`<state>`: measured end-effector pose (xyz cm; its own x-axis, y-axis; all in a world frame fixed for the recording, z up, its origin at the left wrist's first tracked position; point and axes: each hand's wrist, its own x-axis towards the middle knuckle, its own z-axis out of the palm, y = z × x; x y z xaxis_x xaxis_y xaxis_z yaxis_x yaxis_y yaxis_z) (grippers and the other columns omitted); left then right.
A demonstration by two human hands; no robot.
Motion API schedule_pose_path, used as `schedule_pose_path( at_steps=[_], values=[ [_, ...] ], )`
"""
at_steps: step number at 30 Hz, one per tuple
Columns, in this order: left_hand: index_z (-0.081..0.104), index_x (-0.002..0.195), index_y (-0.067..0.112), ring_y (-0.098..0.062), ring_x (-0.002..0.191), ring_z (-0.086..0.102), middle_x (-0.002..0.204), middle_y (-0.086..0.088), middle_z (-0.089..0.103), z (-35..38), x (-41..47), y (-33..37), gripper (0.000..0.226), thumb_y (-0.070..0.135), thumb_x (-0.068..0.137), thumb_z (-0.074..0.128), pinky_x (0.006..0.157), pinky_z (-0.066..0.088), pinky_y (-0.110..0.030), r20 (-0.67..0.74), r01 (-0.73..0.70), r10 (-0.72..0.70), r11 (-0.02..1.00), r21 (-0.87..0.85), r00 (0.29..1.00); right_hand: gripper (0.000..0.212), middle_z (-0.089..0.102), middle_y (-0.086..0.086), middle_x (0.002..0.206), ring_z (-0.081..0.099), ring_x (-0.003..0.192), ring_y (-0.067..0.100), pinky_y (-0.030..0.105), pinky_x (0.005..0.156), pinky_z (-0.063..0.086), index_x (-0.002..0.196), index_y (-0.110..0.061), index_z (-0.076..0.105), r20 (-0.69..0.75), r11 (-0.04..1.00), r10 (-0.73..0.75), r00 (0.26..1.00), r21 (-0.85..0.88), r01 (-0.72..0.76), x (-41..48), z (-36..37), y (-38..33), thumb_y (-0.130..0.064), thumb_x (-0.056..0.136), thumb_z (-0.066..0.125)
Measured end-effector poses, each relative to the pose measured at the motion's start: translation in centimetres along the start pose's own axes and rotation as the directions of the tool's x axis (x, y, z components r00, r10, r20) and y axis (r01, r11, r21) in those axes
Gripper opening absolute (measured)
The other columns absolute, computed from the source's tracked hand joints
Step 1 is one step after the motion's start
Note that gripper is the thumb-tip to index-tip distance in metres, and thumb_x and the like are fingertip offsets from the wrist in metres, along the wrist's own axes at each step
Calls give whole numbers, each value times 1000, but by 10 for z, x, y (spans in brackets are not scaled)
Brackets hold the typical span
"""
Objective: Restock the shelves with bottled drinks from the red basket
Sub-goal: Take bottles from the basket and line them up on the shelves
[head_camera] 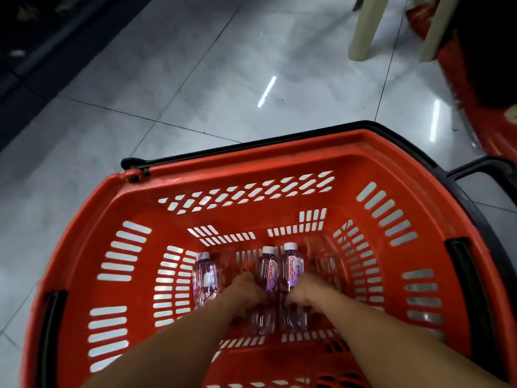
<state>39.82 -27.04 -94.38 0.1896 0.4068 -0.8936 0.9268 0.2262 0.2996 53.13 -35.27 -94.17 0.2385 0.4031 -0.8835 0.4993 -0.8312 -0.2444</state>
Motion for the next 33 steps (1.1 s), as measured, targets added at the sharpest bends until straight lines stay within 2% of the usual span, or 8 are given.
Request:
schedule_pose_path(
  at_steps=[5, 6, 9, 14, 19, 23, 30, 33],
  values=[
    [64, 110, 7, -26, 83, 68, 90, -10, 69, 5, -7, 4, 27, -1, 84, 69, 66, 58, -43, 132, 72, -40, 968, -242, 990, 24, 59, 10, 135, 56, 125, 26, 34, 102, 48, 110, -10, 66, 99, 998, 30, 995, 50, -35, -6, -18, 3, -22, 88, 69],
    [65, 107, 8, -27, 84, 69, 91, -11, 71, 3, -10, 4, 25, -4, 85, 67, 70, 58, -46, 157, 74, -32, 960, -271, 987, 8, 63, 10, 128, 58, 122, 25, 33, 99, 49, 91, -14, 64, 128, 997, 41, 991, 66, -50, -10, -20, 4, -20, 88, 69],
    [66, 112, 4, -33, 98, 70, 107, -19, 72, -8, -18, 9, 31, -6, 82, 66, 87, 53, -62, 253, 51, 25, 956, -290, 967, 19, 59, 8, 87, 62, 99, 25, 35, 85, 51, 75, -13, 52, 234, 966, 73, 970, 224, -127, -19, -28, 7, -7, 88, 65],
    [63, 110, 13, -22, 93, 68, 107, -9, 70, -55, -59, 51, 31, 7, 81, 73, 66, 57, -32, 413, -137, 224, 963, -231, 882, 20, 44, 13, 80, 49, 75, 24, 40, 80, 51, 75, -4, 50, 281, 954, 14, 960, 285, -98, -74, -84, -8, 4, 92, 54],
    [55, 125, 9, -35, 104, 66, 114, -19, 69, -109, -144, 114, 78, 17, 57, 91, 86, 51, -45, 375, -434, 486, 874, -217, 790, 23, 42, 7, 77, 41, 66, 17, 34, 59, 44, 68, -10, 54, 19, 864, -53, 998, 501, 36, -173, -134, -21, 4, 85, 58],
    [60, 116, 5, -32, 99, 68, 107, -18, 71, -117, -235, 163, 55, 0, 67, 84, 87, 54, -49, 416, -666, 661, 729, -159, 624, 21, 55, 9, 78, 51, 74, 20, 34, 75, 51, 69, -13, 64, -247, 694, -34, 968, 691, 201, -283, -155, -5, 8, 65, 66],
    [67, 115, 8, -25, 91, 73, 104, -17, 74, -60, -410, 211, 85, 19, 36, 97, 79, 60, -38, 353, -856, 886, 414, -310, 301, 40, 65, -8, 70, 60, 68, 10, 35, 79, 54, 90, -23, 61, -678, 497, 38, 734, 650, 575, -491, -139, 56, 11, 69, 62],
    [66, 116, 8, -25, 95, 72, 108, -14, 73, -3, -474, 211, 78, 15, 43, 93, 86, 54, -45, 395, -868, 906, 315, -384, 154, 39, 62, -9, 69, 56, 57, 4, 17, 56, 50, 86, -21, 57, -790, 495, 154, 594, 582, 646, -575, -104, 101, 14, 70, 64]
  ],
)
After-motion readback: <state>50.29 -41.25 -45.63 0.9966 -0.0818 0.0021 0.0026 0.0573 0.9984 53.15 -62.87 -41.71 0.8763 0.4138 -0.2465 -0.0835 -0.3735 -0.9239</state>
